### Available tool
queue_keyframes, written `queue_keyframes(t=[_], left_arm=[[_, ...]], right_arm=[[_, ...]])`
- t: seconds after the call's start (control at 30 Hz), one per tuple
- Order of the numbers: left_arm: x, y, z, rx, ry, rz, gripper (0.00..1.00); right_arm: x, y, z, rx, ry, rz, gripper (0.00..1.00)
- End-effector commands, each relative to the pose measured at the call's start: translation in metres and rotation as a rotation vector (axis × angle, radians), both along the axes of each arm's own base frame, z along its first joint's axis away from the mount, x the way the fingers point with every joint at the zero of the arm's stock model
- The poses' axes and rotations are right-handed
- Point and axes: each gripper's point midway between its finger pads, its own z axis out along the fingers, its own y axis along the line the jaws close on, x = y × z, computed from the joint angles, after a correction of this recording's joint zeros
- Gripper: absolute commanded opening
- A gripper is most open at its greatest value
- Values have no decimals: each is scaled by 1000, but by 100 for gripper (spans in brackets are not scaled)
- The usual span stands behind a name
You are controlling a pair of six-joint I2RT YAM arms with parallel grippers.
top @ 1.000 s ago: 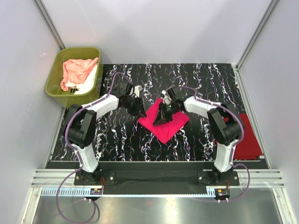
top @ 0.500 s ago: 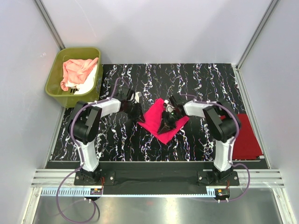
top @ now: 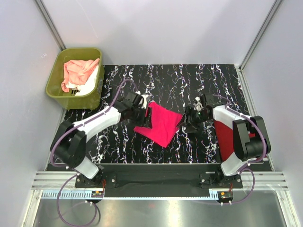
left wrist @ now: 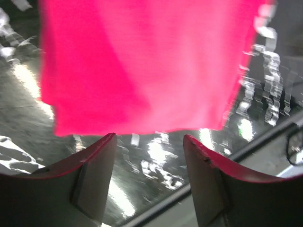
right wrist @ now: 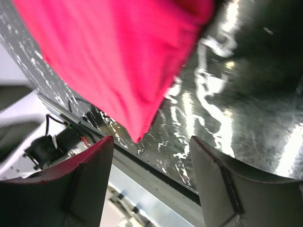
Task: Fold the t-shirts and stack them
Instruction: Fold the tshirt, then neatly place the folded tshirt to the corner
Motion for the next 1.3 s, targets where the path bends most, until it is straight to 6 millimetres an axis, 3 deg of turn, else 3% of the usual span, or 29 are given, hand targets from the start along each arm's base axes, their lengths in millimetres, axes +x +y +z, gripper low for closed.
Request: queue_keyframes(t=[0.0, 0.07, 0.2, 0.23, 0.3, 0.37, 0.43, 0.57, 0.63, 0.67, 0.7, 0.73, 0.77, 0.8, 0.83, 0.87, 0.9, 1.03, 1.27], left_arm=[[7, -18, 52, 16, -177, -27, 65], [10, -30, 65, 18, -224, -56, 68], [3, -58, 67, 22, -260, -118, 67], [3, -62, 63, 30, -260, -125, 64], [2, -71, 62, 40, -282, -144, 55], [5, -76, 58, 58, -290, -144, 50], [5, -82, 56, 61, -296, -152, 50], [12, -102, 60, 80, -350, -181, 60], [9, -115, 49, 111, -351, -214, 62], [13, -124, 55, 107, -375, -221, 63], [12, -128, 53, 146, -397, -229, 64], [14, -131, 37, 194, -386, -239, 68], [18, -136, 40, 218, -397, -242, 69], [20, -139, 36, 259, -414, -237, 69], [21, -141, 20, 302, -398, -247, 68], [26, -144, 23, 324, -419, -246, 68], [24, -148, 10, 356, -414, -263, 67], [26, -159, 3, 421, -456, -292, 61], [23, -161, -8, 452, -437, -291, 60]], right_arm=[[8, -1, -5, 29, -10, -70, 73], [16, -2, -13, 40, -15, -95, 73], [36, 1, -20, 58, -47, -126, 69], [40, 3, -27, 63, -35, -124, 61], [52, 8, -26, 81, -39, -124, 54], [64, 9, -33, 77, -38, -125, 53], [70, 8, -43, 54, -28, -122, 53], [89, 11, -29, 54, -51, -108, 54], [83, -5, -25, -29, -30, -142, 59], [83, -19, -23, -62, -11, -181, 62], [80, -29, -21, -84, 7, -206, 73], [72, -38, -14, -100, 24, -225, 79], [67, -52, -14, -114, 40, -258, 92], [64, -59, -11, -129, 30, -257, 99], [57, -65, 0, -145, 16, -263, 100], [53, -71, 3, -161, 5, -256, 100], [46, -78, 6, -177, 19, -262, 100], [31, -91, 24, -225, -32, -280, 100], [7, -82, 12, -153, -5, -263, 92]])
